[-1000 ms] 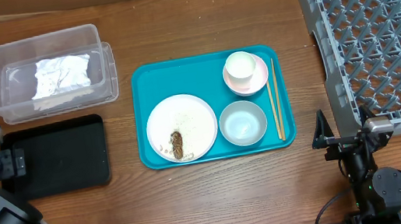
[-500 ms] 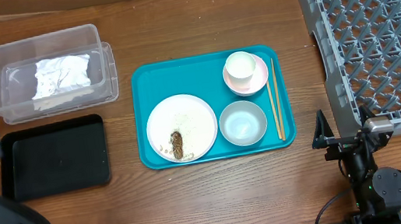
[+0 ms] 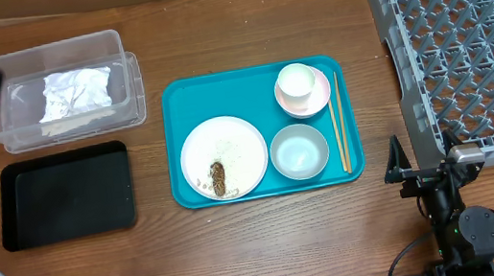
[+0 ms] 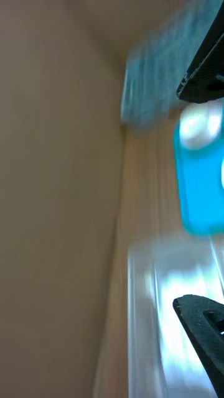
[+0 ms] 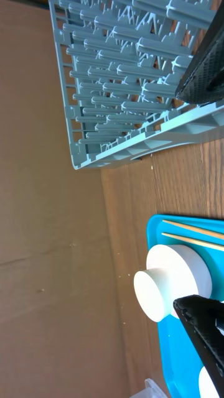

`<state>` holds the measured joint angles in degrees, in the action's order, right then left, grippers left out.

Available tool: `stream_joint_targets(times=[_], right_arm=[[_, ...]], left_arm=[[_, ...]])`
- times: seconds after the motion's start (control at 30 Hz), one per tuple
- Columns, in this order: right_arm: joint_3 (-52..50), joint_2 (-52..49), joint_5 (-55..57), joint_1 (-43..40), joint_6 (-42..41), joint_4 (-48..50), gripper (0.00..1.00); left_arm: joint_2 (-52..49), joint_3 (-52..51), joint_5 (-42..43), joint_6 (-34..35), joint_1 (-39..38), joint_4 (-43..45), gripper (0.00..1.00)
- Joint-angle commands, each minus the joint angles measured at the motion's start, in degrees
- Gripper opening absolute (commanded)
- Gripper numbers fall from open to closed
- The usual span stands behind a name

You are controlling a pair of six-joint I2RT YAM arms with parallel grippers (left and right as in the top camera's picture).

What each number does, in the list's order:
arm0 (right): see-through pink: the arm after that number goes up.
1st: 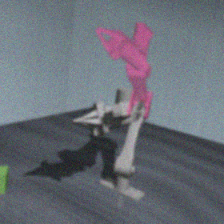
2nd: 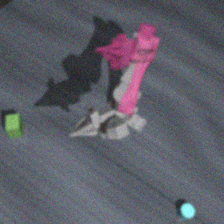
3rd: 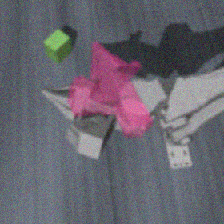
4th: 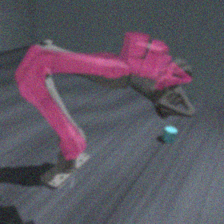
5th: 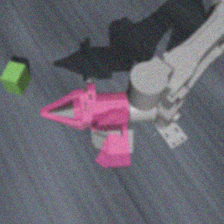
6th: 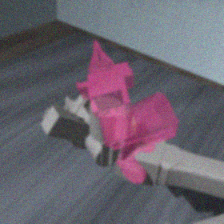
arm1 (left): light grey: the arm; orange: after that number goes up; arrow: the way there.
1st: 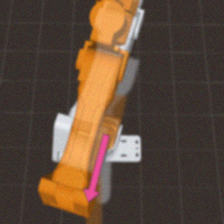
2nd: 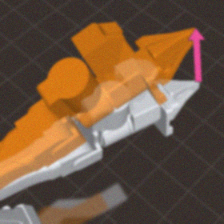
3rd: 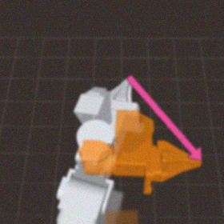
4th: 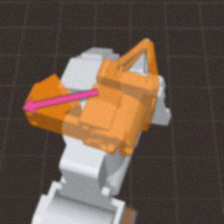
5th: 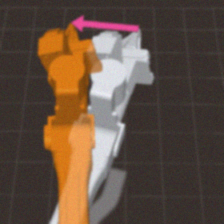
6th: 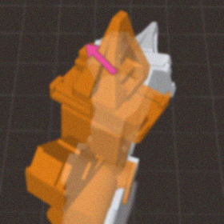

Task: Sort waste into correct bins and load items into the dishwasher
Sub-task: 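Release the black tray and raise the left gripper above it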

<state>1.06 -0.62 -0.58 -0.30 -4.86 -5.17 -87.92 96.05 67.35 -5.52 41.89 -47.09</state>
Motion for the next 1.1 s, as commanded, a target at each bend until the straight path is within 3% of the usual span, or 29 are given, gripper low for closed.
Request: stream_joint_targets(times=[0.0,0.17,0.33,0.5,0.57,0.77,0.97,1.07], right_arm=[[-0.6,0.5,0.5,-0.1,0.2,0.3,1.0],[-0.6,0.5,0.5,-0.1,0.2,0.3,1.0],[-0.6,0.5,0.5,-0.1,0.2,0.3,1.0],[-0.6,0.5,0.5,-0.1,0.2,0.3,1.0],[-0.6,0.5,0.5,-0.1,0.2,0.3,1.0],[-0.6,0.5,0.5,-0.1,0.2,0.3,1.0],[-0.6,0.5,0.2,-0.1,0.2,1.9,1.0],[-0.6,0.5,-9.1,-0.1,-3.2,2.3,1.0]], left_arm=[[-0.5,0.3,15.2,7.6,-5.3,-2.5,1.0],[-0.4,0.3,13.9,2.3,-15.8,-8.3,1.0],[0.4,0.3,5.4,2.3,-20.7,-15.3,1.0],[2.7,0.3,-14.7,1.1,-17.7,-27.8,1.0],[4.1,0.3,-18.8,0.6,-16.1,-31.2,1.0],[12.0,0.3,-24.2,-3.1,-7.6,-35.4,1.0],[15.6,0.3,-29.6,-3.1,-5.9,-35.1,1.0],[15.4,0.3,-30.0,-3.1,-5.9,-35.2,1.0]])
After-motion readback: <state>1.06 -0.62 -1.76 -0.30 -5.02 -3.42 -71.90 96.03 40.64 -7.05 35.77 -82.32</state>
